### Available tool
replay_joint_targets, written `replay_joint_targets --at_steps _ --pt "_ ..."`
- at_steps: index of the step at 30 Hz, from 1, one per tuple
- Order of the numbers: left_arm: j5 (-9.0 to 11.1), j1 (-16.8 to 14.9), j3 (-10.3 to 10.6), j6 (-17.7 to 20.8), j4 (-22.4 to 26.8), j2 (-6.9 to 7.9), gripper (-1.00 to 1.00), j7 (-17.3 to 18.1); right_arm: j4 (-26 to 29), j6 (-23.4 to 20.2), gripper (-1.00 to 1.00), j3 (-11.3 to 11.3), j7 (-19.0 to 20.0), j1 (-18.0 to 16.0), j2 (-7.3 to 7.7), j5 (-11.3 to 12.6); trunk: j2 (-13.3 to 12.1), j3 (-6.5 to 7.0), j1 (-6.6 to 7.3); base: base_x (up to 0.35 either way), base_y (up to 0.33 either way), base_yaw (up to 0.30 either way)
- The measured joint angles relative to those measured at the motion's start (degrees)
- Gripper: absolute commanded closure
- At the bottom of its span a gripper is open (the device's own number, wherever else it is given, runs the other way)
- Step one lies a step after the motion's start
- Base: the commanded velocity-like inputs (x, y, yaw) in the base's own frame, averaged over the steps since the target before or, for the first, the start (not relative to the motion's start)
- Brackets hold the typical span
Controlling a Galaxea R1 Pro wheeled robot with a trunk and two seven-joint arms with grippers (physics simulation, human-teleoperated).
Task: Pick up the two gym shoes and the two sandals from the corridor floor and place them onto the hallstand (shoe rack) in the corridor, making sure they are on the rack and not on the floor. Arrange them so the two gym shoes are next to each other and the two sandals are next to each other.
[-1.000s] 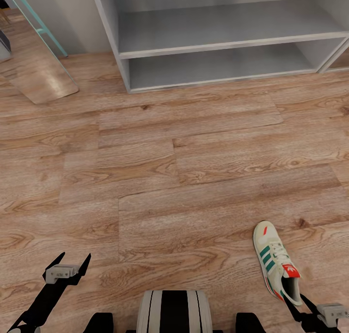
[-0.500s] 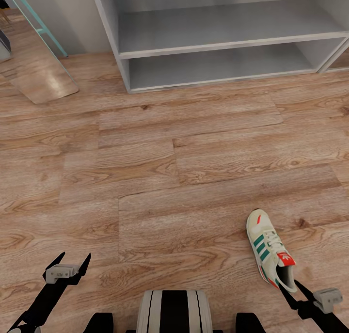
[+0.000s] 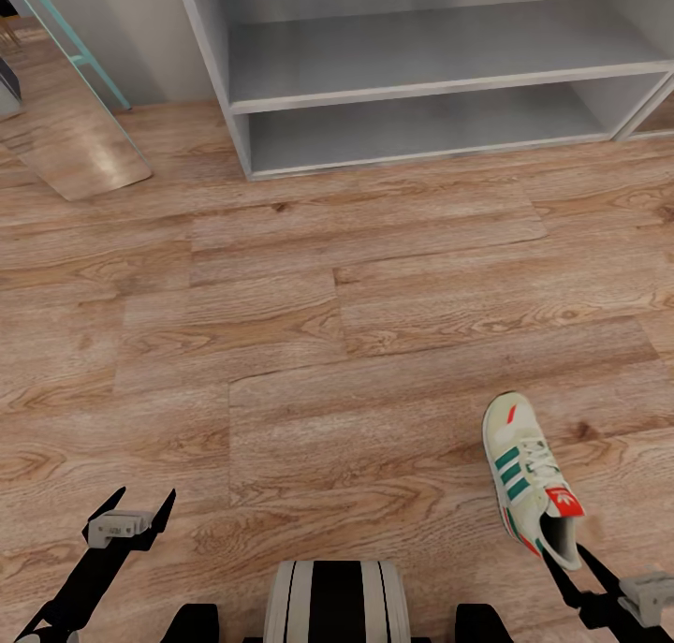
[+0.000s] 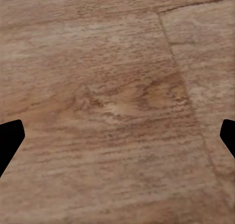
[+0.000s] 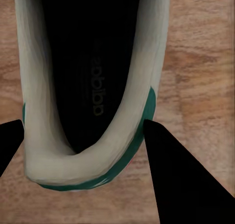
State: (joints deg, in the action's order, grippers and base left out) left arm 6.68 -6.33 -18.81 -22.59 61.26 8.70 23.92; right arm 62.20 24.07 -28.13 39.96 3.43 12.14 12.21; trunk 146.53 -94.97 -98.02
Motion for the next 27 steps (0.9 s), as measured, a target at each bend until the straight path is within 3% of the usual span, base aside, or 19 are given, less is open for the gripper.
replay_joint_targets --at_steps 9,13,27 --pt "-0.03 0.0 0.0 0.0 0.0 0.0 -1.0 -0.01 2.27 -0.91 1.0 -1.25 -0.32 0.93 -1.05 0.16 0.0 0.0 0.0 0.0 0.0 0.0" --pt "-0.1 0.0 0.0 0.02 0.0 0.0 -1.0 -0.01 2.91 -3.32 1.0 -1.66 -1.18 0.7 -1.04 0.11 0.0 0.0 0.0 0.0 0.0 0.0" --pt "-0.1 0.0 -0.05 0.01 0.0 0.04 -1.0 -0.01 11.46 -20.12 1.0 -1.66 -10.26 -0.64 -0.79 -0.19 0.0 0.0 0.0 0.0 0.0 0.0"
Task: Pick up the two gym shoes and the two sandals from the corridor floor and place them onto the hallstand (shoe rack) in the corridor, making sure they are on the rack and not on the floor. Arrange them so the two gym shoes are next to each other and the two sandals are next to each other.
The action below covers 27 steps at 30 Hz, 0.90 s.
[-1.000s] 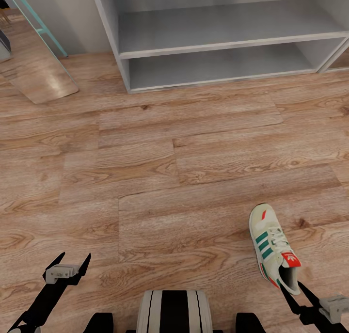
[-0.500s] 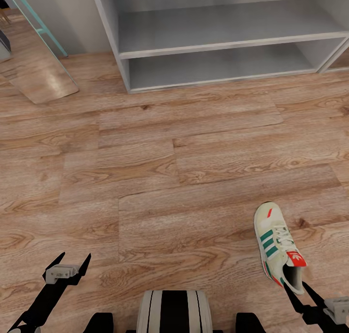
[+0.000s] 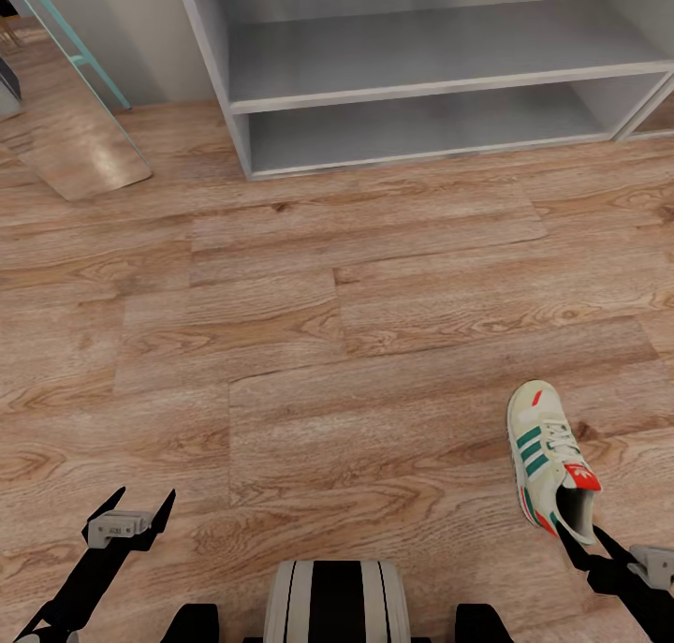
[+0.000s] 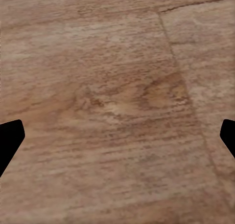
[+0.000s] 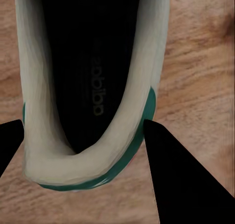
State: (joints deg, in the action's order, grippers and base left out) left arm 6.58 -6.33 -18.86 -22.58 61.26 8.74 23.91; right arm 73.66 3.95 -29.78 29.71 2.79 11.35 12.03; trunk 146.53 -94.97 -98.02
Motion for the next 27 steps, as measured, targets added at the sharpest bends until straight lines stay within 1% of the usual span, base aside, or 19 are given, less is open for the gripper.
replay_joint_targets --at_steps 2,3,5,12,27 --pt "0.02 0.0 0.0 0.01 0.0 0.0 -1.0 0.0 2.31 -2.58 1.0 0.15 -1.52 0.13 -0.1 -0.03 0.0 0.0 0.0 0.0 0.0 0.0" --pt "0.02 0.0 0.0 0.01 0.0 0.0 -1.0 0.0 2.35 -2.63 1.0 0.16 -1.55 0.14 -0.1 -0.09 0.0 0.0 0.0 0.0 0.0 0.0" --pt "0.01 0.0 0.02 0.04 0.0 -0.02 -1.0 -0.03 4.16 -4.51 1.0 0.25 -2.53 0.31 -0.16 -0.09 0.0 0.0 0.0 0.0 0.0 0.0" --pt "0.01 0.0 0.04 0.06 0.0 -0.03 -1.0 -0.07 6.38 -7.23 1.0 0.35 -3.77 0.58 -0.27 -0.16 0.0 0.0 0.0 0.0 0.0 0.0" --pt "0.01 0.0 0.05 0.08 0.0 -0.04 -1.0 -0.15 7.29 -7.87 1.0 0.31 -4.19 0.78 -1.14 -0.14 0.0 0.0 0.0 0.0 0.0 0.0"
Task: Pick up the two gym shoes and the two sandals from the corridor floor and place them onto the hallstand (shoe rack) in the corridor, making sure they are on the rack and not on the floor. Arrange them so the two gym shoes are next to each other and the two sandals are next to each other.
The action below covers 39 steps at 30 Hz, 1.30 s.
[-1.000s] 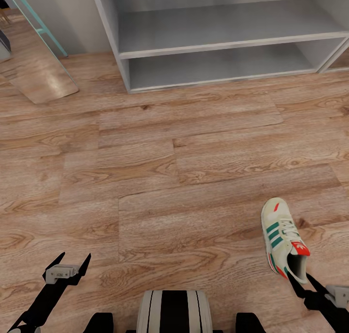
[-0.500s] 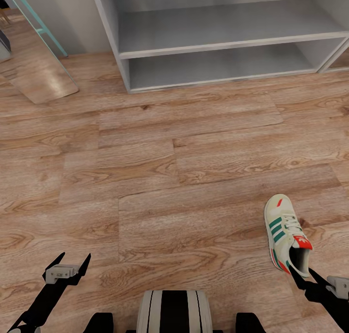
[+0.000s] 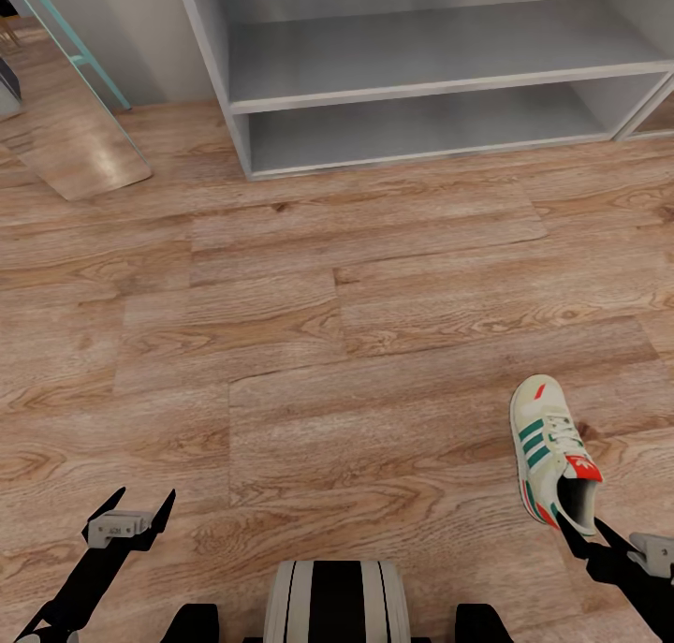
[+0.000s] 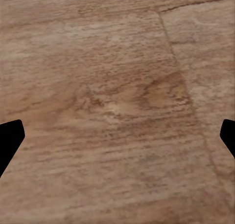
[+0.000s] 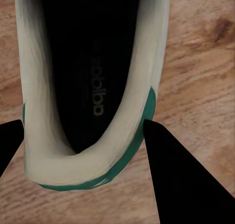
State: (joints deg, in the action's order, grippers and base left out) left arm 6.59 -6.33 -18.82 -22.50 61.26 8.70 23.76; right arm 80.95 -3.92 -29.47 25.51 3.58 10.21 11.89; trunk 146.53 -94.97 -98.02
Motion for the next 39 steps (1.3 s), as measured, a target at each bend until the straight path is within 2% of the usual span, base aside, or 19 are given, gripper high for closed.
replay_joint_targets --at_steps 12,23,39 --pt "0.0 0.0 -0.01 0.0 0.0 0.0 -1.0 -0.1 -0.57 0.29 1.0 -0.01 0.16 0.28 -0.6 -0.04 0.0 0.0 0.0 0.0 0.0 0.0" --pt "0.0 0.0 0.0 0.0 0.0 0.0 -1.0 -0.12 -0.77 3.04 1.0 -0.03 0.29 0.37 -1.3 -0.05 0.0 0.0 0.0 0.0 0.0 0.0" --pt "0.05 0.0 0.01 0.0 0.0 0.0 -1.0 -0.12 -0.67 3.12 1.0 -0.03 0.14 0.38 -1.64 -0.07 0.0 0.0 0.0 0.0 0.0 0.0"
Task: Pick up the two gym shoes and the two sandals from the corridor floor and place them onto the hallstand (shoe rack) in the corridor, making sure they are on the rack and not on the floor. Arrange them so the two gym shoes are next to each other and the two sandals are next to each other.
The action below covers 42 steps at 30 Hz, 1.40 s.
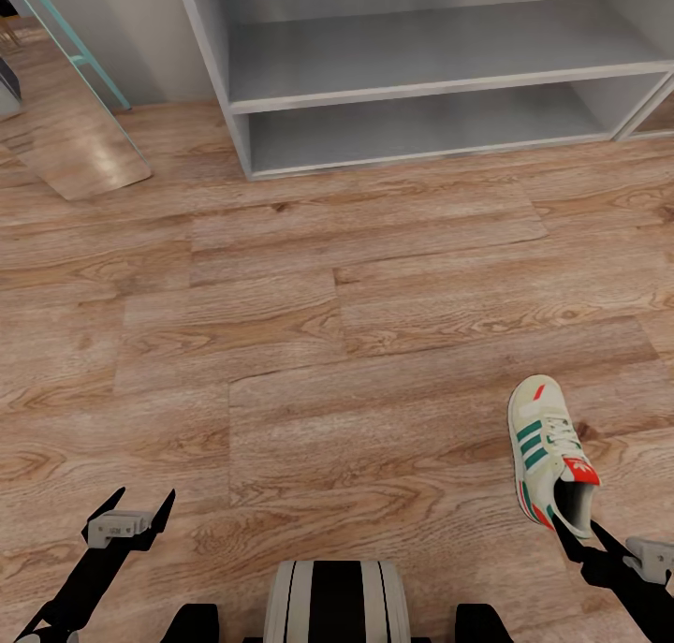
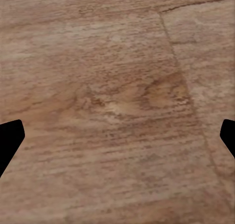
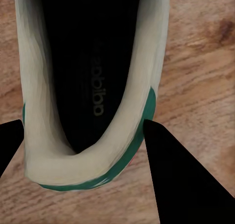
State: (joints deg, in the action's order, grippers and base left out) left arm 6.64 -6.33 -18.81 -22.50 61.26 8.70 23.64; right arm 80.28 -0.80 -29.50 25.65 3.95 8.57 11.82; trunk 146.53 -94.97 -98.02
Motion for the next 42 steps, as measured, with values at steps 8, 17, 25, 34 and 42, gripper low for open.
replay_joint_targets --at_steps 8,17,25,34,42 --pt "-0.03 0.0 0.0 0.0 0.0 0.0 -1.0 0.0 0.85 -0.86 1.0 0.04 -0.25 0.0 -0.09 0.01 0.0 0.0 0.0 0.0 0.0 0.0" --pt "0.11 0.03 -0.08 0.1 0.48 0.05 -1.0 0.06 2.55 -4.4 1.0 -0.33 -0.28 0.0 -1.38 0.09 0.0 0.0 0.0 0.0 0.0 0.0" --pt "1.18 2.83 -0.6 1.51 6.0 0.53 -1.0 0.15 4.28 -6.73 1.0 -0.83 -0.25 0.24 -0.94 -0.13 0.0 0.0 0.0 0.0 0.0 0.0" --pt "1.72 4.95 -0.59 5.07 10.34 0.27 -1.0 0.1 4.69 -7.1 1.0 -1.8 0.01 0.81 -1.08 -0.1 0.0 0.0 0.0 0.0 0.0 0.0" --pt "1.74 5.38 -0.51 5.63 11.02 0.15 -1.0 0.12 4.82 -7.12 1.0 -1.97 0.05 1.03 -1.22 -0.07 0.0 0.21 0.0 0.0 0.0 0.0"
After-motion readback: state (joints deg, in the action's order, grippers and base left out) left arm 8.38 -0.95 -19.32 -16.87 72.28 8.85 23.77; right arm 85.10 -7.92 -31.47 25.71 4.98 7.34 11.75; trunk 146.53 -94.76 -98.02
